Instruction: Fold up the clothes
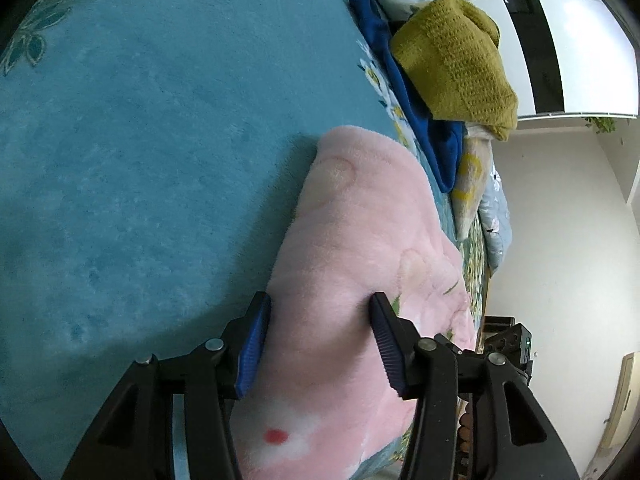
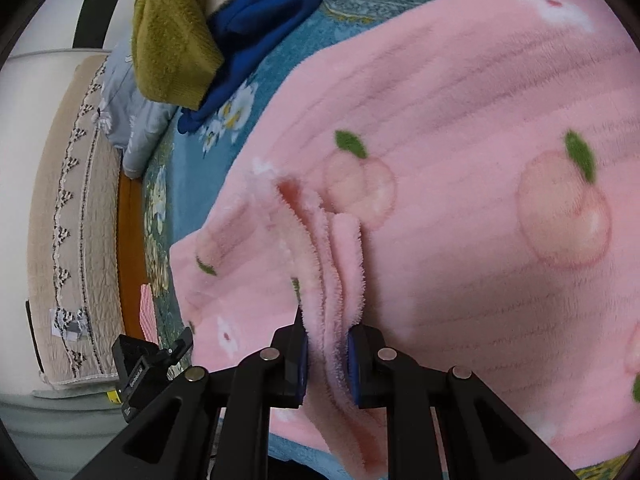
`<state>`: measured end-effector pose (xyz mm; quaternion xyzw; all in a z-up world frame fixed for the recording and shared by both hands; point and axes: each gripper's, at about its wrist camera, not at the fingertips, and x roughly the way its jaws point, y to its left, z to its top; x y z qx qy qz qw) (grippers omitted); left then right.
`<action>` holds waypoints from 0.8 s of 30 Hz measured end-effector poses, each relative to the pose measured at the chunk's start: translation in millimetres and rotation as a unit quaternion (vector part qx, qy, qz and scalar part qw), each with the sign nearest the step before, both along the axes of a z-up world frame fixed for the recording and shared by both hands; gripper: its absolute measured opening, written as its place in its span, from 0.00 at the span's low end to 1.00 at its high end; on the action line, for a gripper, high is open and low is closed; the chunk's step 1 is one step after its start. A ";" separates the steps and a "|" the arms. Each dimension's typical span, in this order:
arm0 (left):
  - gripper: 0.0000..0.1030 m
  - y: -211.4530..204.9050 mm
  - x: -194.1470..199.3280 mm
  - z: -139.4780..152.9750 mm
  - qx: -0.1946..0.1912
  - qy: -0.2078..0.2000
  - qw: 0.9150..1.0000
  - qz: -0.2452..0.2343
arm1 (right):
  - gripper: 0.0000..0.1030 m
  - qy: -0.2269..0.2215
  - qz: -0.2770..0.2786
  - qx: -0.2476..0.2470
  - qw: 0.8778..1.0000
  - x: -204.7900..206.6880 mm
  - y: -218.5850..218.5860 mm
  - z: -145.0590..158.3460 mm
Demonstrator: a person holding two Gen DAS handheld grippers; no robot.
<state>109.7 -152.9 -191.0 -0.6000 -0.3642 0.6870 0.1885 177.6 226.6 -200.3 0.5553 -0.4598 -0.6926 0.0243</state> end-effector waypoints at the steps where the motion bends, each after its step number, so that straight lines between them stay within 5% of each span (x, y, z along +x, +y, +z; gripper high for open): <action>1: 0.46 1.2 -0.7 -0.1 -0.003 0.001 1.000 -0.003 | 0.16 -0.002 0.000 0.001 1.000 1.2 0.5 0.0; 4: 0.22 5.4 -4.4 0.3 -0.023 0.001 1.000 -0.013 | 0.16 -0.007 0.001 0.006 1.000 5.0 1.8 0.8; 7: 0.15 11.4 -9.1 7.1 -0.052 0.004 0.998 -0.031 | 0.16 -0.014 0.002 0.014 1.000 3.4 -1.1 3.3; 16: 0.13 -2.9 -50.3 47.4 -0.105 0.040 0.990 -0.081 | 0.16 -0.015 0.015 0.022 1.000 -8.1 -31.5 17.8; 24: 0.13 -94.7 -75.9 84.4 -0.142 0.083 0.984 -0.062 | 0.16 0.002 0.070 0.004 0.998 -55.1 -112.8 27.6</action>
